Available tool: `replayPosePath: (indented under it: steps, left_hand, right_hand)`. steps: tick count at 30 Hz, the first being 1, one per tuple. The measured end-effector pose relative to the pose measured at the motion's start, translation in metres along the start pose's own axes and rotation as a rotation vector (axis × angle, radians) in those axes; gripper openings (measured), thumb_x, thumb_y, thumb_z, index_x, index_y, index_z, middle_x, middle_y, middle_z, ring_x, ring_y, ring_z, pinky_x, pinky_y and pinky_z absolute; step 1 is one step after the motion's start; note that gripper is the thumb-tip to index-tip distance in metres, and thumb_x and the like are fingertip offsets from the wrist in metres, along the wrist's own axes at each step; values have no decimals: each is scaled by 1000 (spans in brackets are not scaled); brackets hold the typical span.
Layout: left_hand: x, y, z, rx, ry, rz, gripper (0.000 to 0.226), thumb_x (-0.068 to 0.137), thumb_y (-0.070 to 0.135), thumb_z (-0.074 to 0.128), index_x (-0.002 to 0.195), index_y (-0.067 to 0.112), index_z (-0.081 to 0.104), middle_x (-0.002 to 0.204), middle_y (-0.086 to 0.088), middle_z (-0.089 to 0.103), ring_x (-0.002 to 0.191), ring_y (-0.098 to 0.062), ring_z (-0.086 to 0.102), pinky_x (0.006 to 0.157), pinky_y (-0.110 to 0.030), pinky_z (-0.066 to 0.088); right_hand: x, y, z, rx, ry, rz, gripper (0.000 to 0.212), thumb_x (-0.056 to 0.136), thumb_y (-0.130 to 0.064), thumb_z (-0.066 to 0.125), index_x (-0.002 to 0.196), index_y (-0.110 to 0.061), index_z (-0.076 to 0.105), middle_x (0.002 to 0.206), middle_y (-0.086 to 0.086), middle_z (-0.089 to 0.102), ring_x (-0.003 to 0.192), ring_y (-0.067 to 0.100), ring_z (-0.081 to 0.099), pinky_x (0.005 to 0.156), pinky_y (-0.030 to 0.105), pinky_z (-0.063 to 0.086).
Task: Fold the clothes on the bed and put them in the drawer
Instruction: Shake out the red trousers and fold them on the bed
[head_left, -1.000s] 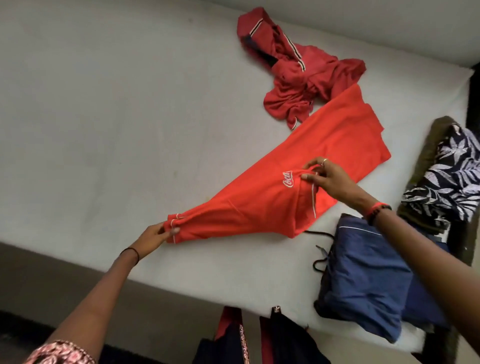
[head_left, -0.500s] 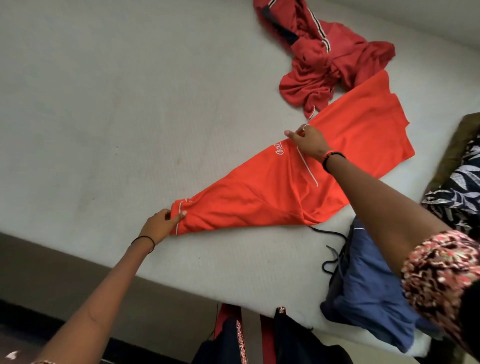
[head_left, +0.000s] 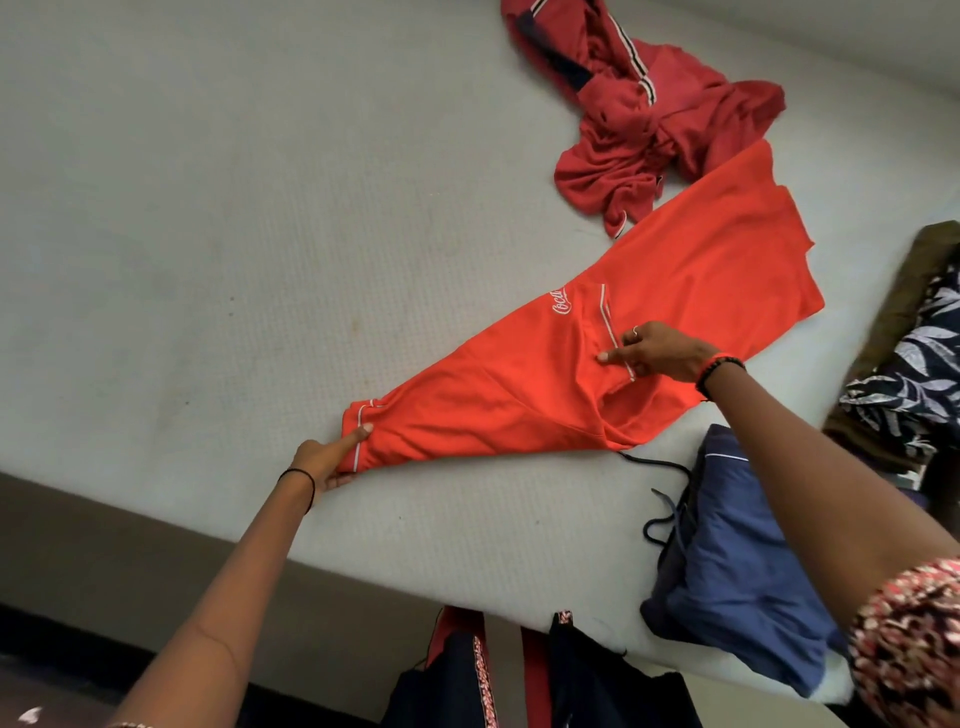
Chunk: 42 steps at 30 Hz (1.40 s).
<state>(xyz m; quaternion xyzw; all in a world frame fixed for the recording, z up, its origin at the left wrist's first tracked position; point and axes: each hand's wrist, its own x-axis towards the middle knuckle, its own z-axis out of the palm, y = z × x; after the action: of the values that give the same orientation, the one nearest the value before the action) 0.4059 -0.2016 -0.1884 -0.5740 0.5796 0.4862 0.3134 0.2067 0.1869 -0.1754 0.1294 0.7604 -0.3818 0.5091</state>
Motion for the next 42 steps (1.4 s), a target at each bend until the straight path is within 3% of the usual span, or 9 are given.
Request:
replayPosePath:
  steps: [8, 10, 14, 21, 28, 33, 36, 39, 42]
  left_hand:
    - [-6, 12, -6, 55, -60, -20, 60, 76, 27, 78, 119, -6, 53, 116, -21, 62, 98, -26, 60, 80, -34, 49]
    - [-7, 11, -8, 99, -96, -38, 59, 77, 34, 76, 119, -3, 56, 110, -17, 65, 94, -23, 59, 76, -31, 49]
    - [-13, 11, -9, 146, -161, -62, 55, 80, 45, 69, 119, 8, 57, 112, -10, 63, 100, -21, 58, 84, -32, 48]
    - [-34, 27, -7, 302, -107, 109, 39, 87, 41, 63, 100, 5, 63, 102, -14, 65, 85, -23, 62, 65, -29, 52]
    - [-80, 58, -4, 813, 51, 363, 39, 90, 43, 57, 76, 7, 56, 78, -11, 62, 65, -22, 57, 56, -26, 40]
    - [-114, 78, -16, 783, -226, 361, 51, 84, 56, 54, 78, 7, 63, 75, -7, 70, 69, -19, 70, 66, -27, 49]
    - [-117, 97, -24, 720, -296, 384, 64, 81, 66, 42, 84, 7, 68, 70, -10, 73, 63, -16, 71, 67, -30, 50]
    - [-100, 112, -20, 509, -266, 739, 76, 74, 80, 39, 87, 13, 71, 79, 2, 75, 76, -11, 71, 79, -29, 51]
    - [-84, 108, 15, 344, -632, 758, 80, 70, 83, 46, 102, 12, 67, 95, 2, 75, 97, -14, 69, 91, -18, 48]
  right_hand:
    - [5, 17, -6, 25, 364, -27, 30, 79, -7, 74, 63, -12, 49, 58, 6, 47, 39, 5, 48, 40, 16, 38]
    - [9, 14, 6, -162, 491, -40, 15, 80, -9, 72, 81, -9, 58, 73, 12, 58, 67, 19, 61, 61, 27, 45]
    - [-8, -7, 61, -461, 889, -334, 50, 85, -18, 56, 129, 2, 47, 121, 27, 53, 114, 40, 48, 98, 43, 35]
    - [-42, -24, 233, -773, 369, -822, 110, 64, -42, 80, 145, 6, 23, 151, 22, 29, 142, 33, 25, 116, 47, 23]
    - [-39, -49, 294, -553, 431, -768, 79, 76, 0, 61, 144, 7, 22, 151, 23, 28, 143, 31, 24, 118, 45, 18]
    - [-58, -40, 299, -162, 319, -713, 73, 86, -1, 54, 148, 1, 16, 156, 14, 18, 147, 21, 11, 119, 27, -5]
    - [-78, -25, 301, 4, 244, -668, 66, 87, -5, 54, 146, 1, 26, 153, 15, 27, 144, 19, 20, 119, 25, 0]
    - [-105, -11, 311, 87, 146, -633, 61, 88, -8, 52, 144, 1, 31, 151, 13, 31, 142, 14, 23, 119, 25, 7]
    - [-133, -2, 318, 196, 66, -525, 52, 87, -16, 50, 136, 0, 43, 133, 14, 55, 117, 9, 50, 107, 24, 35]
